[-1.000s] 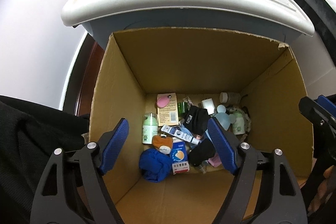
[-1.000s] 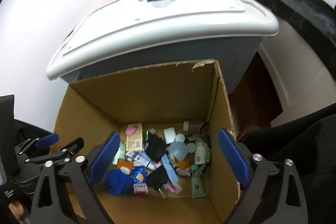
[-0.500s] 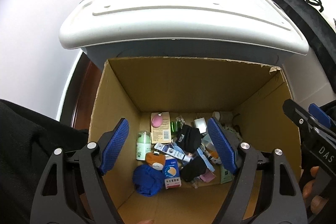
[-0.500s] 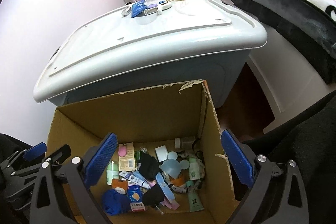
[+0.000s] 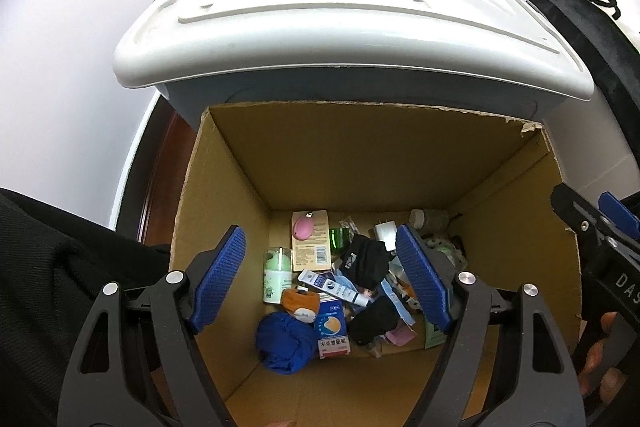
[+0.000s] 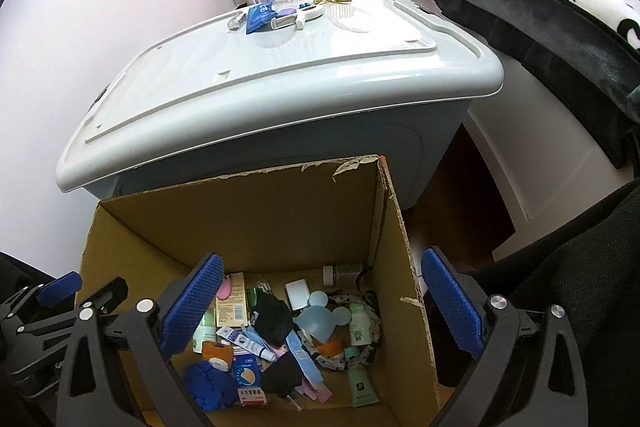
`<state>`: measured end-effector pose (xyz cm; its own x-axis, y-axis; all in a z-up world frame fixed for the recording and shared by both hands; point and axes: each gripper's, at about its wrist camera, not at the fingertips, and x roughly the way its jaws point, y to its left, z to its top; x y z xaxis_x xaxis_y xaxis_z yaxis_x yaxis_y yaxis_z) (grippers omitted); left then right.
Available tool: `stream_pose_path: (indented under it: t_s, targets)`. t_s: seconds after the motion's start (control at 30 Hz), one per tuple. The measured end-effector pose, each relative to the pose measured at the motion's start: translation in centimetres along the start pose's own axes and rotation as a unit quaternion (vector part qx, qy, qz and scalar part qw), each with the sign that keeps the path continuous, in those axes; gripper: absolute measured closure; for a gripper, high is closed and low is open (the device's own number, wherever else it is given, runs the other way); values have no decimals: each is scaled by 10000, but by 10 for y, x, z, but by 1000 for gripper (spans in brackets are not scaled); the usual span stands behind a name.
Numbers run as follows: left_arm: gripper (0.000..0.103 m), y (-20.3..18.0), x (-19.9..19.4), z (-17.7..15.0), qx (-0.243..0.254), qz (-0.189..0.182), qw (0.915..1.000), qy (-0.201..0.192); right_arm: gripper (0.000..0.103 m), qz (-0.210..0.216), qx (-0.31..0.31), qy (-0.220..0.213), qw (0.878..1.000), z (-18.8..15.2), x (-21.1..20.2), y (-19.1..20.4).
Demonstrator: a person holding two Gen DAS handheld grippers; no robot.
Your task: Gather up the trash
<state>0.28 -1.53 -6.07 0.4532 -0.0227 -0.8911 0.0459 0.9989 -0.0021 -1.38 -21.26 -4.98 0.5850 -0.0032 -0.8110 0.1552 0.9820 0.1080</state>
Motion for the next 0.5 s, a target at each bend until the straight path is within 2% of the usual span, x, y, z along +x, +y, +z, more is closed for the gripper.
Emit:
stream_pose_path:
  t_s: [0.5]
  targets:
    - [27, -2, 1, -1, 72, 151, 9998, -51, 5, -19, -34, 31, 10000, -1, 1, 2]
